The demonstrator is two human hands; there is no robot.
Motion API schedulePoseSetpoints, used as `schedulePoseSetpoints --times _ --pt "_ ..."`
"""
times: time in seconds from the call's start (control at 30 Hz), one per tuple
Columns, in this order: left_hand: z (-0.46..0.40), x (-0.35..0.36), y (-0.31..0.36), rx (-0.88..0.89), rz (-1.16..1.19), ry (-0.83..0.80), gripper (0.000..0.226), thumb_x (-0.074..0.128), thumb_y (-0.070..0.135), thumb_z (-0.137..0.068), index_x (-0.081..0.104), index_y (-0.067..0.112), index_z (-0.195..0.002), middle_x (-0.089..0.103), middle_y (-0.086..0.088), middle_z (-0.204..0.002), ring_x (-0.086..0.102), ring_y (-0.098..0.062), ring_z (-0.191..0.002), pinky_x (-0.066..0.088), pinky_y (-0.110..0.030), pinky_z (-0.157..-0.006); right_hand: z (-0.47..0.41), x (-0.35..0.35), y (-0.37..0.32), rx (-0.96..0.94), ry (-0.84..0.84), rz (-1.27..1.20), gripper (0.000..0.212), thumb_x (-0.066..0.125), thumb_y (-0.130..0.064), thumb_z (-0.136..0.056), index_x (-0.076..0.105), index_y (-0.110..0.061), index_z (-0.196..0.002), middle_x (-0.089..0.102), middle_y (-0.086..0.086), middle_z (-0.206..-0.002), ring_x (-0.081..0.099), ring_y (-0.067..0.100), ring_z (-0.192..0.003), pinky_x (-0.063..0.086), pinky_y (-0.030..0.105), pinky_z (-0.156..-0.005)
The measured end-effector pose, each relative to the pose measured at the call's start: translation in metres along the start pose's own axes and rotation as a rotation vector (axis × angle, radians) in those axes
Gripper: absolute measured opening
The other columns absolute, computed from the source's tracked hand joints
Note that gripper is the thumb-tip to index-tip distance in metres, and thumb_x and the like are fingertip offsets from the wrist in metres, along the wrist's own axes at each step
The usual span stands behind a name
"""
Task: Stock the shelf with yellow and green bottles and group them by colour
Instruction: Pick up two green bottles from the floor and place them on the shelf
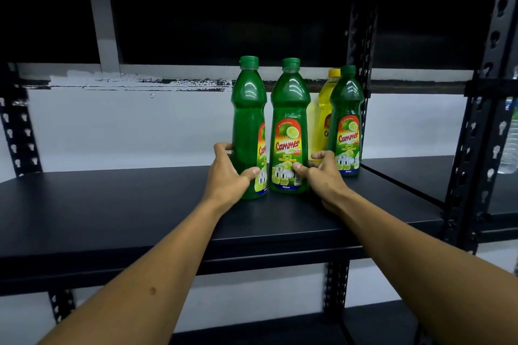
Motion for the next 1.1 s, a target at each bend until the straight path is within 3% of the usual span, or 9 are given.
schedulePoseSetpoints --times 0.07,0.13,0.2,0.3,0.37,0.47,0.53,0.67,1.1 --pt "-0.001 -0.001 -0.001 0.008 -0.041 0.028 0.063 0.072 0.019 -0.085 0.035 0.018 -0.136 0.04 0.0 -0.122 0.047 -0.018 -0.115 0.042 -0.029 -0.095 0.0 0.001 0.001 -0.017 -0.002 0.035 0.041 0.062 -0.011 -0.094 0.037 -0.007 -0.125 0.05 0.003 -0.105 0.055 0.009 -0.085 0.044 0.021 -0.075" --pt "-0.003 -0.003 -0.002 -0.008 -0.054 0.052 0.061 0.07 0.018 -0.086 0.036 0.024 -0.135 0.041 -0.003 -0.12 0.047 -0.02 -0.114 0.044 -0.033 -0.098 -0.002 0.001 0.002 -0.047 0.025 0.079 0.041 0.062 -0.014 -0.094 0.04 -0.009 -0.128 0.051 0.006 -0.114 0.057 0.017 -0.097 0.047 0.029 -0.086" --pt "-0.006 -0.004 -0.005 -0.049 0.006 0.059 0.052 0.065 0.011 -0.087 0.032 0.03 -0.123 0.048 -0.01 -0.12 0.052 -0.027 -0.115 0.051 -0.038 -0.09 -0.005 0.001 0.004 -0.07 0.048 0.122 0.041 0.062 -0.016 -0.094 0.041 -0.012 -0.129 0.051 0.009 -0.124 0.055 0.023 -0.109 0.049 0.038 -0.097" --pt "-0.006 -0.008 -0.009 -0.105 0.024 0.111 0.043 0.054 0.001 -0.087 0.032 0.028 -0.113 0.052 -0.015 -0.119 0.052 -0.032 -0.116 0.055 -0.044 -0.085 -0.004 0.002 0.003 -0.082 0.022 0.107 0.037 0.055 -0.012 -0.098 0.04 -0.013 -0.132 0.057 0.013 -0.125 0.061 0.02 -0.099 0.053 0.04 -0.093" --pt "-0.008 -0.01 -0.011 -0.12 -0.011 0.172 0.042 0.049 0.0 -0.087 0.041 0.022 -0.122 0.056 -0.017 -0.116 0.055 -0.033 -0.112 0.055 -0.048 -0.085 -0.002 0.002 0.0 -0.091 0.007 0.103 0.04 0.05 -0.017 -0.101 0.037 -0.015 -0.139 0.057 0.013 -0.129 0.06 0.017 -0.097 0.052 0.037 -0.093" --pt "-0.008 -0.009 -0.009 -0.129 0.046 0.145 0.045 0.047 -0.001 -0.091 0.046 0.014 -0.134 0.064 -0.01 -0.112 0.063 -0.025 -0.097 0.054 -0.033 -0.072 0.005 0.007 -0.006 -0.113 -0.095 0.163 0.058 0.048 -0.032 -0.102 0.023 -0.015 -0.15 0.044 -0.007 -0.135 0.046 0.009 -0.114 0.041 0.018 -0.09" --pt "-0.006 -0.007 -0.007 -0.133 0.097 0.101 0.044 0.056 0.007 -0.093 0.045 0.016 -0.134 0.064 -0.004 -0.111 0.064 -0.019 -0.092 0.051 -0.025 -0.067 0.003 0.012 -0.003 -0.119 -0.129 0.238 0.068 0.062 -0.034 -0.093 0.023 -0.015 -0.146 0.051 -0.004 -0.129 0.053 0.014 -0.117 0.043 0.023 -0.091" --pt "-0.003 0.0 -0.007 -0.13 0.023 0.009 0.06 0.074 0.021 -0.084 0.038 0.017 -0.133 0.063 0.0 -0.114 0.063 -0.02 -0.099 0.05 -0.032 -0.083 -0.007 0.009 0.004 -0.057 -0.01 0.338 0.067 0.082 -0.034 -0.076 0.044 -0.009 -0.125 0.062 0.006 -0.115 0.061 0.023 -0.102 0.049 0.03 -0.088" --pt "0.006 0.037 0.021 -0.115 -0.237 -0.026 0.056 0.075 0.034 -0.083 0.036 0.014 -0.119 0.062 -0.01 -0.12 0.063 -0.029 -0.106 0.052 -0.041 -0.08 0.006 -0.052 0.002 -0.023 0.154 0.372 0.051 0.083 -0.024 -0.076 0.048 -0.013 -0.112 0.062 0.006 -0.112 0.061 0.025 -0.102 0.051 0.044 -0.095"
Point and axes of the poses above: each hand's wrist, its own z-axis away from the middle knuckle, its own x-axis out of the palm, y = z × x, the point moved 3 cm from there along -z, towards the middle knuckle
